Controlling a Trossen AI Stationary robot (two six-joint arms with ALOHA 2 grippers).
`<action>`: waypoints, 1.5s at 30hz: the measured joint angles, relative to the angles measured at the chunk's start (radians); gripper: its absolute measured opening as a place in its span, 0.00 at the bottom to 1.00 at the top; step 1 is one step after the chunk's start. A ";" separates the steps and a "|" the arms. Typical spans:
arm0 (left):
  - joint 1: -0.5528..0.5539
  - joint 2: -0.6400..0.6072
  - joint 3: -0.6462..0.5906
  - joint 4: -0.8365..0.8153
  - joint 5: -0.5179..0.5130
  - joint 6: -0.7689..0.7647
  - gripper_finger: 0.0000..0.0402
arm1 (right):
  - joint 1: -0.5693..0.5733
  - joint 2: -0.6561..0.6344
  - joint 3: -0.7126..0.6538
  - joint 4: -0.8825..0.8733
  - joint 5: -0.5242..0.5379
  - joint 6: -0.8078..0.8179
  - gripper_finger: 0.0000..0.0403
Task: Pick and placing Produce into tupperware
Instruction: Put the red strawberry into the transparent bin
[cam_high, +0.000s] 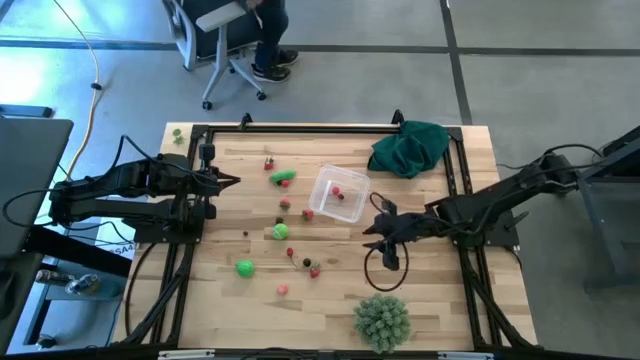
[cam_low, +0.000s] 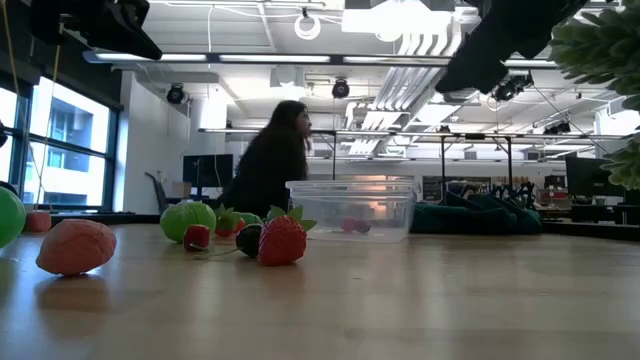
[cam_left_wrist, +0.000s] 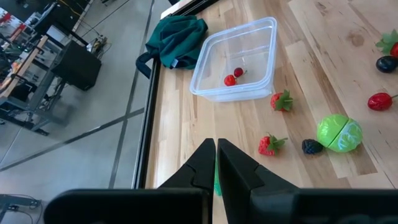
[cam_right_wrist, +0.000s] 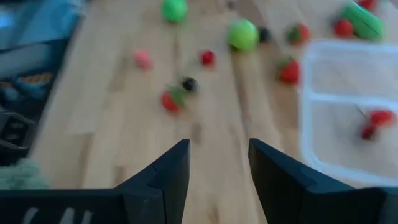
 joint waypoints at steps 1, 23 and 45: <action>0.000 0.000 0.000 0.000 0.000 0.000 0.02 | 0.000 0.000 -0.005 0.027 -0.012 -0.042 0.39; 0.000 0.000 0.000 0.000 0.000 0.000 0.02 | -0.054 0.480 0.292 0.137 -0.144 -0.347 0.39; 0.000 0.000 0.000 0.000 0.000 0.000 0.02 | -0.053 0.643 0.567 -0.285 -0.195 -0.090 0.39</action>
